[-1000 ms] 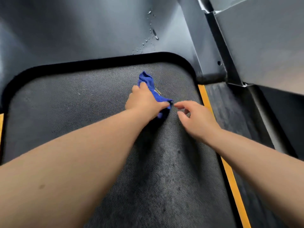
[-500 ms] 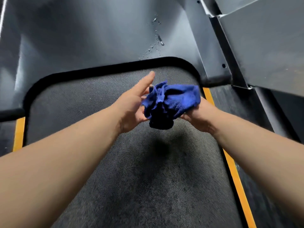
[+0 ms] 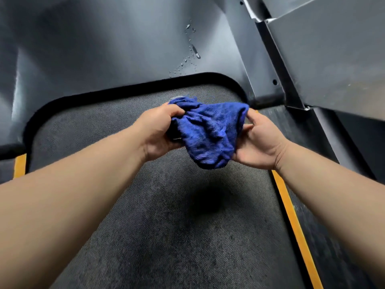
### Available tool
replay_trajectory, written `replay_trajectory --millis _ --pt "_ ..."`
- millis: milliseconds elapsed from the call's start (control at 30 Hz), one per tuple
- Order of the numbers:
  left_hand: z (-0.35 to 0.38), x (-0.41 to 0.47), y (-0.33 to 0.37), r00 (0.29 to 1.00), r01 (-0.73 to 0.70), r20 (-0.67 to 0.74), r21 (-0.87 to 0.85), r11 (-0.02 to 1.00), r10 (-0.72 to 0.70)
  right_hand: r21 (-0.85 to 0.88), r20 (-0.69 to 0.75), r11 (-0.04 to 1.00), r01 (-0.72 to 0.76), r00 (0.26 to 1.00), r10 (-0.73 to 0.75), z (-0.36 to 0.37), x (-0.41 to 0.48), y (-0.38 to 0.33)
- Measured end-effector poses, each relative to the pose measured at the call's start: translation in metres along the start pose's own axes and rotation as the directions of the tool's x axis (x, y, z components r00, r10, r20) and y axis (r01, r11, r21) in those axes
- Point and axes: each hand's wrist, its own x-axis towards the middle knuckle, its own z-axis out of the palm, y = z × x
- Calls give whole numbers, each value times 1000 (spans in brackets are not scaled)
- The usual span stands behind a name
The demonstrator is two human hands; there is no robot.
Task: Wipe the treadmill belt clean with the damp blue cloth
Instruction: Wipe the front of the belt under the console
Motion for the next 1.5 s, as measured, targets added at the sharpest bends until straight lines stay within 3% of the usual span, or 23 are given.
replay_trajectory --millis 100,167,300,400,500,600,700,800,867,933,1000,1067,1100,1200,1267,1333,1400,1433,1467,1500 --pt "-9 2 -1 988 116 -117 133 984 -100 71 -58 996 55 997 -51 -2 9 -5" --pt "-13 4 -3 982 114 -170 169 979 -85 31 -120 999 41 992 -37 0 14 -7" --pt "-22 6 3 991 -24 -134 -94 995 11 -47 -193 999 14 981 -23 7 17 -15" --pt "-31 8 6 999 -31 4 -267 963 34 -57 -275 988 140 950 -151 17 20 -13" --pt "-30 7 -1 998 -14 54 -377 926 37 -416 -233 898 145 937 -259 27 29 7" --pt "-20 3 -10 995 -26 77 -410 912 63 -773 -109 628 91 956 -272 33 40 34" --pt "-15 5 -13 996 -92 -8 -231 969 92 -883 -145 469 39 926 -349 21 50 40" --pt "-32 15 -11 951 -185 -207 205 961 228 -896 -245 445 6 828 -505 8 49 24" --pt "-46 19 -6 881 -231 -194 621 749 433 -877 -254 476 59 785 -565 8 44 10" --pt "-53 17 2 890 -177 -32 895 410 455 -837 -195 523 159 807 -558 18 39 -1" --pt "-53 17 8 917 -144 96 985 96 387 -806 -112 547 226 850 -515 29 35 -8" --pt "-47 17 11 905 -204 211 977 -60 370 -773 -42 577 263 887 -461 39 32 -15" --pt "-43 17 12 900 -259 259 965 -48 352 -748 -12 603 277 903 -429 42 32 -17" --pt "-33 20 8 920 -333 289 932 140 265 -708 8 648 280 921 -389 48 33 -20" --pt "-30 25 2 924 -332 282 927 174 259 -706 22 646 289 922 -387 50 34 -19" --pt "-29 33 -6 919 -282 216 944 168 329 -703 32 646 297 921 -389 51 34 -19" --pt "-26 40 -12 874 -195 59 952 237 482 -687 -3 667 289 917 -399 45 33 -20" --pt "-25 43 -13 838 -168 -31 936 311 545 -717 -47 640 275 898 -438 36 32 -19" --pt "-24 45 -15 802 -178 -86 910 374 591 -814 -86 527 244 847 -525 23 30 -18" --pt "-24 47 -18 792 -205 -80 899 387 606 -937 -77 310 163 768 -636 8 26 -16"
